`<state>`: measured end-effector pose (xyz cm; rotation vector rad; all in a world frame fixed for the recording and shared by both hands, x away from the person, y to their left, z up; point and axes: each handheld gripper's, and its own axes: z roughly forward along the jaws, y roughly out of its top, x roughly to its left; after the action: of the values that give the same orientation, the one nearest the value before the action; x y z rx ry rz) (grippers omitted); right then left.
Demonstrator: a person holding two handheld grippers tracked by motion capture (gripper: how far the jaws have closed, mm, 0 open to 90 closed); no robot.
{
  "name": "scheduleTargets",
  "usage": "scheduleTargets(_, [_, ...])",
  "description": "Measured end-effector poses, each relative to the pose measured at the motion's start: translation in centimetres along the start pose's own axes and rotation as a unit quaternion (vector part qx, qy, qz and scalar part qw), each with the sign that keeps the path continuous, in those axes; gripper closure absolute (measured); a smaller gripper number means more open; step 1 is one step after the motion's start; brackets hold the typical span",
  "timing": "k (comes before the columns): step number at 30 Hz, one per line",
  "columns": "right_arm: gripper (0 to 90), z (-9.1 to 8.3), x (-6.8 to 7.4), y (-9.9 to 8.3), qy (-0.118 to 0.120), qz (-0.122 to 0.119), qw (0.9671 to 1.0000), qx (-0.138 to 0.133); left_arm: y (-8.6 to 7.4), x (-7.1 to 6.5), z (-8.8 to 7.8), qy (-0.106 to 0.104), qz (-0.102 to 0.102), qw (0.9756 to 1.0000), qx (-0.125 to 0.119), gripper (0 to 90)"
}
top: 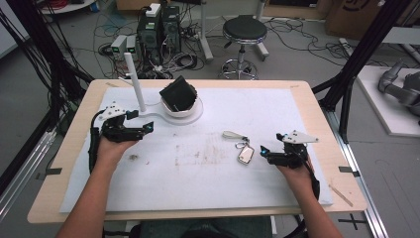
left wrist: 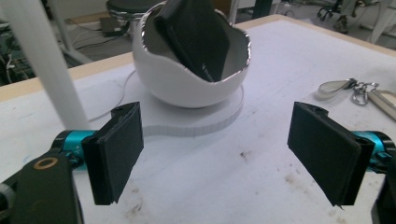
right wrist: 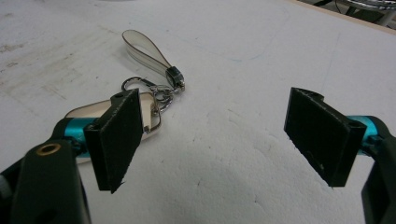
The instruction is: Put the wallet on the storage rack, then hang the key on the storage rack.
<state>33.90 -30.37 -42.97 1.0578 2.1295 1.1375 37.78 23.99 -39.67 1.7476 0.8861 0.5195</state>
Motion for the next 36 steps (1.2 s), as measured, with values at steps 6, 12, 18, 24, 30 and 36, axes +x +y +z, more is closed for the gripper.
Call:
scheduleTargets(6, [19.9, 0.1, 0.0, 0.0, 0.000, 0.001, 1.0000, 0.001, -0.7, -0.1, -0.8, 0.000, 0.004, 1.0000, 0.000, 18.4])
scheduleTargets(12, [19.9, 0.2, -0.1, 0.0, 0.001, -0.001, 1.0000, 0.004, -1.8, -0.7, -1.1, -0.002, 0.008, 0.9998, 0.015, 18.4])
scheduleTargets(18, [20.0, 0.3, 0.0, 0.1, 0.004, -0.002, 1.0000, 0.002, -2.0, -0.3, -1.4, 0.000, 0.004, 0.9999, 0.011, 18.4])
scheduleTargets(24, [19.9, 0.7, 0.2, 0.6, 0.007, -0.004, 1.0000, -0.004, -2.4, -0.4, -1.4, -0.005, 0.007, 0.9998, 0.020, 18.4])
scheduleTargets(30, [20.0, 1.8, 0.6, 1.5, 0.017, -0.007, 0.9998, -0.004, -2.7, -0.9, -2.0, -0.009, 0.012, 0.9996, 0.023, 18.4])
scheduleTargets(36, [20.0, 3.6, 1.2, 2.6, 0.031, -0.011, 0.9994, -0.002, -3.4, -1.2, -3.5, 0.000, 0.007, 0.9997, 0.022, 18.4])
